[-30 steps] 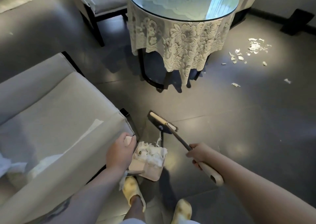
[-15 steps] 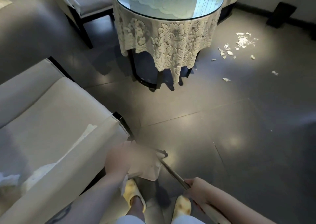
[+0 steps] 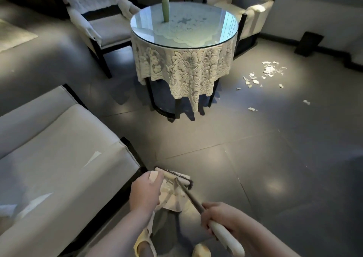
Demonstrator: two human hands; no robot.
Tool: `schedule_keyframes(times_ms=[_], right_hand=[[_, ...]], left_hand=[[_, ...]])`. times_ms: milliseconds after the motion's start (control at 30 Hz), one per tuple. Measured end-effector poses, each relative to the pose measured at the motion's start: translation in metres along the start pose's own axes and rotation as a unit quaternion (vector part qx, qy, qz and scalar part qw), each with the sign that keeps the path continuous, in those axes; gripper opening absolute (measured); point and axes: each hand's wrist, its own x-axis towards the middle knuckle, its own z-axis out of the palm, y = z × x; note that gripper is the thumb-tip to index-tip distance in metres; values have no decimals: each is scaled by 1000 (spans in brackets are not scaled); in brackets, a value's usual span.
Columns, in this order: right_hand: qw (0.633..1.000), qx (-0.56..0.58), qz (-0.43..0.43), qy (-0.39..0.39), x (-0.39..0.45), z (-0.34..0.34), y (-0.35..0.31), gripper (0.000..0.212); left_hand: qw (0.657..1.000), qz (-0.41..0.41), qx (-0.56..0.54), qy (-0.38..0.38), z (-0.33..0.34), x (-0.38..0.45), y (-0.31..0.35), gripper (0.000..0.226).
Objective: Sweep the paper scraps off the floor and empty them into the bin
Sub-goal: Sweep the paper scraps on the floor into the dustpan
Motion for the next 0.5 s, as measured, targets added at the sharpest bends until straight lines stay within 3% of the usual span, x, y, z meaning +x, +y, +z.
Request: schedule_keyframes(times_ms=[133,500], right_hand=[[1000,2,-24,13,-25,-32,12,45],[979,185,-65,56,-69,-139,9,3]], left_hand=[[999,36,-21,-24,19,-17,23,45],[990,108,-33,-82,86,-12,123,47]])
